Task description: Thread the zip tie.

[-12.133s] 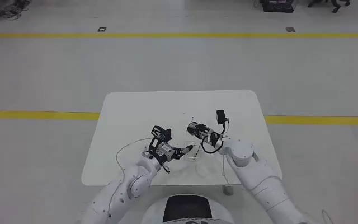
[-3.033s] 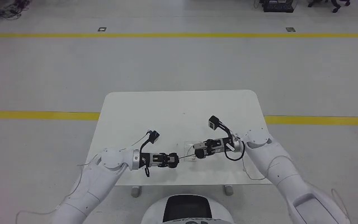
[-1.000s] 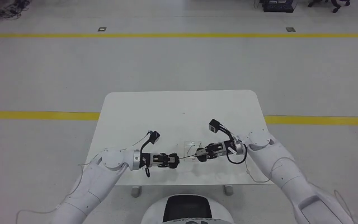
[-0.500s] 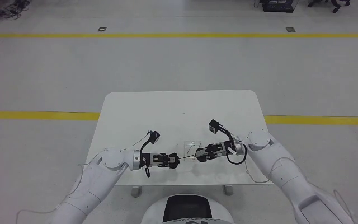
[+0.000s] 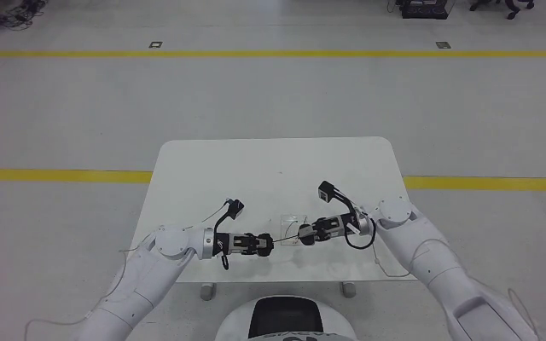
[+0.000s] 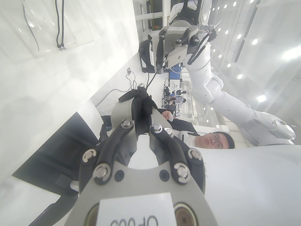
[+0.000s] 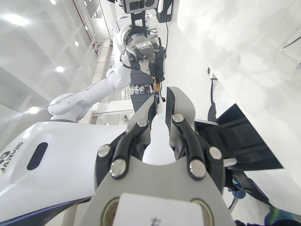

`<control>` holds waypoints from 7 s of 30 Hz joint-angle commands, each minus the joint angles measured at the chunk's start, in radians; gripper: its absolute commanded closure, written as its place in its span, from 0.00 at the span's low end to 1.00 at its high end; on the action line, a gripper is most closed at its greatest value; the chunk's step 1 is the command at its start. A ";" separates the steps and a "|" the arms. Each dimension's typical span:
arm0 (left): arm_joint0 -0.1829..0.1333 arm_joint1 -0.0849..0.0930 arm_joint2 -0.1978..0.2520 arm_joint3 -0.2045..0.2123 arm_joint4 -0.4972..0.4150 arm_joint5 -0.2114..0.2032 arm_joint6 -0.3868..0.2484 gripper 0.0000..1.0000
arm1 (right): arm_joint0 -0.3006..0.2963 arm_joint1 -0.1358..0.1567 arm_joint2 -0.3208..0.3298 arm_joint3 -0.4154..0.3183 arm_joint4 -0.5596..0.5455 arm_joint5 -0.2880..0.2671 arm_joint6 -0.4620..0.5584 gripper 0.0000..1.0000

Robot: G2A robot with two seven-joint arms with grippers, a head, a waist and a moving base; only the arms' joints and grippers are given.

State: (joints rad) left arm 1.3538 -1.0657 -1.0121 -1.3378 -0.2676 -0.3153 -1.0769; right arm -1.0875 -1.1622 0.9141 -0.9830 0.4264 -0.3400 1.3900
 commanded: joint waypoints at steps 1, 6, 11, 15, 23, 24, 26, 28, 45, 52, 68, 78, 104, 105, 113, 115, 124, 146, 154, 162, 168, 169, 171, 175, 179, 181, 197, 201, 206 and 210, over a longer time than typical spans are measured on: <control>0.000 0.000 0.000 0.000 0.000 0.000 0.000 1.00 | 0.001 -0.002 0.000 0.003 -0.001 0.000 0.000 0.88; 0.000 0.000 0.000 0.000 0.000 0.000 0.000 1.00 | 0.004 -0.006 -0.001 0.010 -0.004 0.000 0.000 0.95; 0.000 0.000 0.000 0.000 0.000 0.000 0.000 1.00 | 0.006 -0.008 -0.002 0.016 -0.007 0.000 0.000 1.00; 0.000 0.000 0.000 0.000 0.000 0.000 0.000 1.00 | 0.005 -0.009 -0.001 0.018 -0.007 0.000 0.000 1.00; 0.000 0.000 0.000 0.000 0.000 0.000 0.000 0.00 | -0.002 -0.010 0.009 0.020 0.010 0.000 0.000 1.00; 0.000 0.000 0.000 0.000 0.000 0.000 0.000 0.00 | -0.003 -0.010 0.010 0.020 0.012 0.000 0.000 1.00; 0.000 0.000 0.000 0.000 0.000 0.000 0.000 0.00 | -0.005 -0.011 0.012 0.021 0.016 0.000 0.000 1.00; 0.000 0.000 0.000 0.000 0.000 0.000 0.000 0.00 | -0.005 -0.012 0.014 0.023 0.021 0.000 0.000 1.00; 0.002 -0.001 0.001 0.000 -0.004 0.002 0.017 0.00 | -0.009 -0.024 0.020 0.023 0.020 0.000 -0.018 1.00; 0.015 -0.016 0.030 0.024 -0.117 0.006 0.153 0.00 | -0.051 -0.024 0.042 -0.028 0.073 0.000 -0.083 1.00; 0.010 -0.035 0.069 0.047 -0.222 -0.017 0.230 0.00 | -0.072 -0.029 0.047 -0.050 0.097 0.009 -0.089 1.00; 0.003 -0.035 0.068 0.065 -0.292 -0.025 0.178 0.00 | -0.097 -0.019 0.059 -0.095 0.084 0.016 -0.086 1.00; -0.003 -0.037 0.095 0.059 -0.294 -0.025 0.171 0.00 | -0.095 -0.019 0.043 -0.103 0.090 0.006 -0.094 1.00; -0.004 -0.037 0.095 0.059 -0.295 -0.025 0.171 0.00 | -0.095 -0.018 0.043 -0.104 0.090 0.006 -0.094 1.00; -0.008 -0.037 0.099 0.065 -0.295 -0.025 0.169 0.09 | -0.092 -0.019 0.036 -0.104 0.092 0.009 -0.094 1.00; -0.009 -0.037 0.100 0.066 -0.298 -0.025 0.168 0.10 | -0.091 -0.020 0.034 -0.104 0.092 0.009 -0.094 1.00; -0.012 -0.039 0.104 0.069 -0.310 -0.025 0.159 0.47 | -0.085 -0.021 0.026 -0.093 0.090 0.007 -0.101 1.00; -0.010 -0.042 0.097 0.073 -0.318 -0.025 0.142 0.75 | -0.077 -0.023 0.012 -0.069 0.068 0.012 -0.123 1.00; -0.010 -0.044 0.096 0.073 -0.314 -0.025 0.141 0.82 | -0.079 -0.023 0.008 -0.067 0.059 0.021 -0.136 1.00; -0.009 -0.046 0.097 0.075 -0.312 -0.025 0.144 0.84 | -0.078 -0.022 0.005 -0.064 0.044 0.031 -0.160 1.00; -0.008 -0.047 0.100 0.078 -0.308 -0.025 0.147 0.86 | -0.085 -0.022 0.013 -0.064 0.058 0.022 -0.175 1.00; -0.008 -0.048 0.101 0.079 -0.308 -0.025 0.148 0.86 | -0.087 -0.022 0.014 -0.064 0.061 0.020 -0.177 1.00; -0.009 -0.048 0.102 0.081 -0.308 -0.025 0.150 0.87 | -0.088 -0.022 0.014 -0.065 0.063 0.019 -0.178 1.00; -0.012 -0.049 0.105 0.083 -0.302 -0.025 0.154 0.89 | -0.086 -0.023 0.007 -0.066 0.059 0.030 -0.170 1.00; -0.014 -0.049 0.108 0.084 -0.296 -0.025 0.158 0.89 | -0.083 -0.025 0.001 -0.062 0.058 0.033 -0.168 1.00; -0.015 -0.050 0.110 0.085 -0.295 -0.025 0.159 0.89 | -0.081 -0.025 -0.001 -0.060 0.058 0.034 -0.165 1.00; -0.023 -0.052 0.121 0.092 -0.296 -0.025 0.159 0.93 | -0.074 -0.029 -0.006 -0.044 0.064 0.030 -0.167 1.00; -0.024 -0.053 0.123 0.092 -0.296 -0.025 0.160 0.93 | -0.073 -0.030 -0.009 -0.042 0.063 0.029 -0.162 1.00; -0.025 -0.053 0.125 0.092 -0.295 -0.025 0.162 0.92 | -0.071 -0.031 -0.012 -0.040 0.063 0.029 -0.158 1.00; -0.024 -0.053 0.126 0.092 -0.295 -0.025 0.162 0.93 | -0.070 -0.031 -0.013 -0.038 0.062 0.029 -0.157 1.00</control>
State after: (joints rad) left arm 1.3291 -1.1188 -0.8864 -1.2463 -0.5626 -0.3400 -0.9145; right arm -1.1575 -1.1931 0.9013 -1.0214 0.4885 -0.3104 1.2329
